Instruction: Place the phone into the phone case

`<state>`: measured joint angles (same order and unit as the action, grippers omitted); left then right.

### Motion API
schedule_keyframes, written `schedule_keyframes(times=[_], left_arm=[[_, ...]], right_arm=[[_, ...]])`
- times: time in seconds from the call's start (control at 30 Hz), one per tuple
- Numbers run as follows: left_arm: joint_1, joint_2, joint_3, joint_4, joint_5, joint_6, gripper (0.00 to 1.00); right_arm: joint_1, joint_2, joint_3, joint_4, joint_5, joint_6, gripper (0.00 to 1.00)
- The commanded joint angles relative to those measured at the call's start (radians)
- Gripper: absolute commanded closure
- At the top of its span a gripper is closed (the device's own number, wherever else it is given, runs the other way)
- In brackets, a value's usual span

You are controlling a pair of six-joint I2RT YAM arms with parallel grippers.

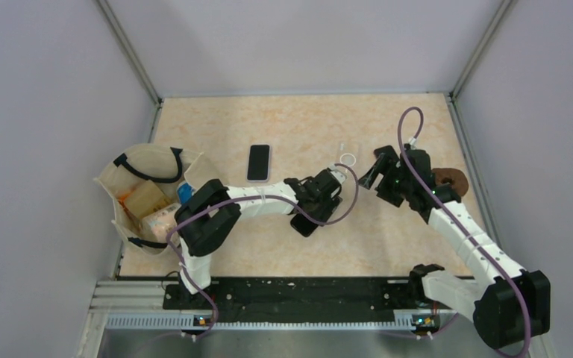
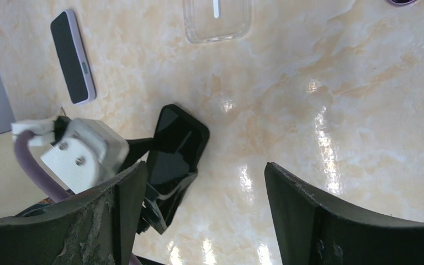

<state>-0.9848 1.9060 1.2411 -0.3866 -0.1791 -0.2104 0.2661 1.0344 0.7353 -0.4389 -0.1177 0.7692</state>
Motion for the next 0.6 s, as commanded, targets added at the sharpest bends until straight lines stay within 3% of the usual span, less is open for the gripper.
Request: schedule_keyframes(times=[0.0,0.33,0.57], left_arm=[[0.078,0.038,0.04,0.05,-0.131,-0.062,0.71],[0.278,0.168,0.287,-0.003,-0.125,-0.107,0.71],[0.353,0.272,0.472,-0.104,-0.239,-0.208,0.7]], right_arm=[[-0.003,0.015,0.058,-0.004,0.054,-0.035,0.23],[-0.003,0.134,0.065,0.022,0.091,-0.058,0.24],[-0.003,0.249,0.088,0.043,0.113,-0.064,0.24]])
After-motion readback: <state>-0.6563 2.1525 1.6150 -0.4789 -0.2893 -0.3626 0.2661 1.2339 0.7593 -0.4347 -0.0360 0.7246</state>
